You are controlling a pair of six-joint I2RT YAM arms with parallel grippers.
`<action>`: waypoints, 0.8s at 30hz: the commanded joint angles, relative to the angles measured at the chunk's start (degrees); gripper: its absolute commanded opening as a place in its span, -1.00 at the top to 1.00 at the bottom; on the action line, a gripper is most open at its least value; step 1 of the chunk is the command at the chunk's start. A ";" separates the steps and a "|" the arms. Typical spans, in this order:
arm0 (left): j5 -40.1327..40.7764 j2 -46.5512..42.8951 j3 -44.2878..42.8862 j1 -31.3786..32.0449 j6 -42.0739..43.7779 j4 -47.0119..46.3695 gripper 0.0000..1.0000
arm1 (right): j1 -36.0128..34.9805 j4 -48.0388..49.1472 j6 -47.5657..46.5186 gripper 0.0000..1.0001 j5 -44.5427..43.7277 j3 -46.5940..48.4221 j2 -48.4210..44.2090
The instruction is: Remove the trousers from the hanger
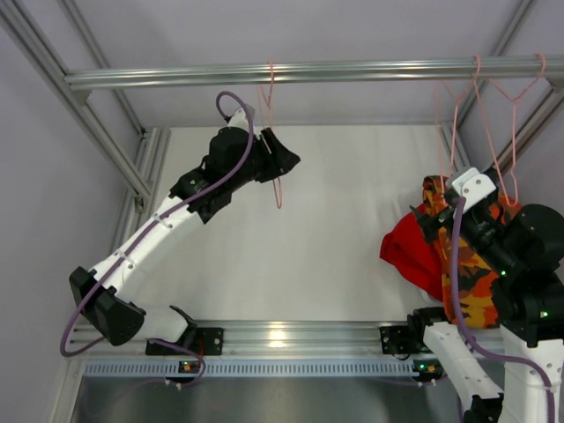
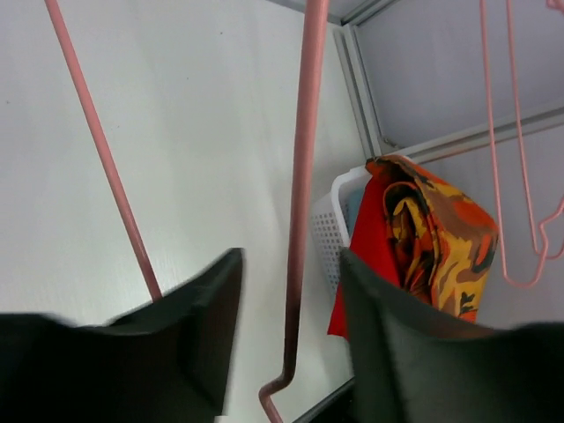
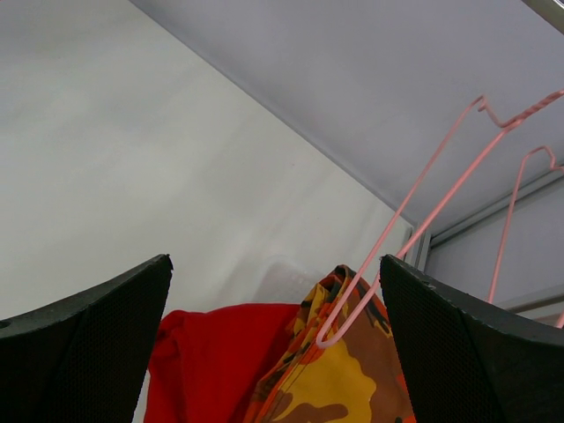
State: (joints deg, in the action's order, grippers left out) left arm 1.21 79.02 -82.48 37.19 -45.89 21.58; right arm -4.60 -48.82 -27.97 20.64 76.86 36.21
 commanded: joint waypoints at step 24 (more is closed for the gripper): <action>-4.03 -23.29 0.47 -6.42 32.96 8.03 -0.98 | 0.30 16.55 19.76 -0.99 5.81 -0.21 5.54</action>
State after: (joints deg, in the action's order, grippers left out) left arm -3.38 57.21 -81.06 32.45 -18.94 25.82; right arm -4.60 -39.35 -15.64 25.63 76.86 40.99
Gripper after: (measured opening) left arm 0.989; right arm 0.993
